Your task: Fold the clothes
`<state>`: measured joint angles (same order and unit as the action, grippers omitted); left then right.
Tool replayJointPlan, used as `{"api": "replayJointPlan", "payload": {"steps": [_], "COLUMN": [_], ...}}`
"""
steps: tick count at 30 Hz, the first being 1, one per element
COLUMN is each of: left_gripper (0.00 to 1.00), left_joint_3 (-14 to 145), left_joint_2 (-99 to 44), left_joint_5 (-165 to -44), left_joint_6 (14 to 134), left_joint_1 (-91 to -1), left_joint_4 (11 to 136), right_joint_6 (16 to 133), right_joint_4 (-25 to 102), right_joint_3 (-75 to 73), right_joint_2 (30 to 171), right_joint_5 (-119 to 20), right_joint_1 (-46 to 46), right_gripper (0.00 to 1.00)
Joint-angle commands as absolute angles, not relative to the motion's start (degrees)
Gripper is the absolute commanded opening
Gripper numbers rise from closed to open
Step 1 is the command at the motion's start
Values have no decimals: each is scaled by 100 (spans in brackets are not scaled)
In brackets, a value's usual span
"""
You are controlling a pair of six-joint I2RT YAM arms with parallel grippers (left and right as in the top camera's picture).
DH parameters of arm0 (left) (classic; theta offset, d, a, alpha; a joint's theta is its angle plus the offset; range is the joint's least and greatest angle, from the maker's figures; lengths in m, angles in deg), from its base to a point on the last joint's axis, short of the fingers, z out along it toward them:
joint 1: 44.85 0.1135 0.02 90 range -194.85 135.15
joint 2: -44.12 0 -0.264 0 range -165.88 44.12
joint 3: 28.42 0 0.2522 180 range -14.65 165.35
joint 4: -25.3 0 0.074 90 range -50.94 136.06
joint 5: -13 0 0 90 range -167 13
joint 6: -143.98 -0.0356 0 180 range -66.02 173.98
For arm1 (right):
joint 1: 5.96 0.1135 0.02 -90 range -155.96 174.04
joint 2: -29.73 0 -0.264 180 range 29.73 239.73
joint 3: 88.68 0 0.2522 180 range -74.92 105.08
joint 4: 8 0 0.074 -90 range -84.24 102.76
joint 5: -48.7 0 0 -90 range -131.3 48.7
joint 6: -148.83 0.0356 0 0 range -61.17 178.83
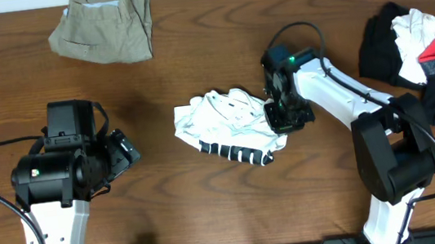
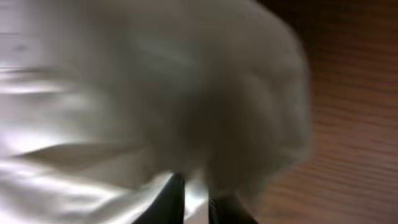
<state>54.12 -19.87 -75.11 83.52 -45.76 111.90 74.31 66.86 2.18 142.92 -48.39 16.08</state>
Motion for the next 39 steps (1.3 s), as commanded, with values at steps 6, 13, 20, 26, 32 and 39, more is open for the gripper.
{"api": "replayJointPlan", "payload": {"steps": [6,13,20,26,32,39], "left_gripper": [98,98,98,98,98,98], "left_joint_3": [5390,5390,5390,5390,5390,5390], "left_joint_2": [-1998,-1998,-1998,-1998,-1998,-1998], "left_joint_5": [-7484,-7484,-7484,-7484,-7484,-7484], "left_joint_6": [8271,8271,8273,8273,8271,8271], "left_joint_1": [-4552,-4552,-4552,-4552,-4552,-4552], "left_joint_4": [11212,11210,11207,11183,11210,11214], "right_joint_6": [8373,8209,6769,6760,7178,7414], "right_joint_4": [7051,7466,7123,6747,5982,5608], "right_joint_3": [207,633,692,288,-348,-1091], "right_joint_2": [14244,13999,13442,13483,13485,13485], "right_joint_5": [-3163,-4000,-6677,-6800,-6850,-6498], "right_joint_1": [972,874,1101,1563,1934,1879], "right_gripper": [12,4,7,8,8,7]}}
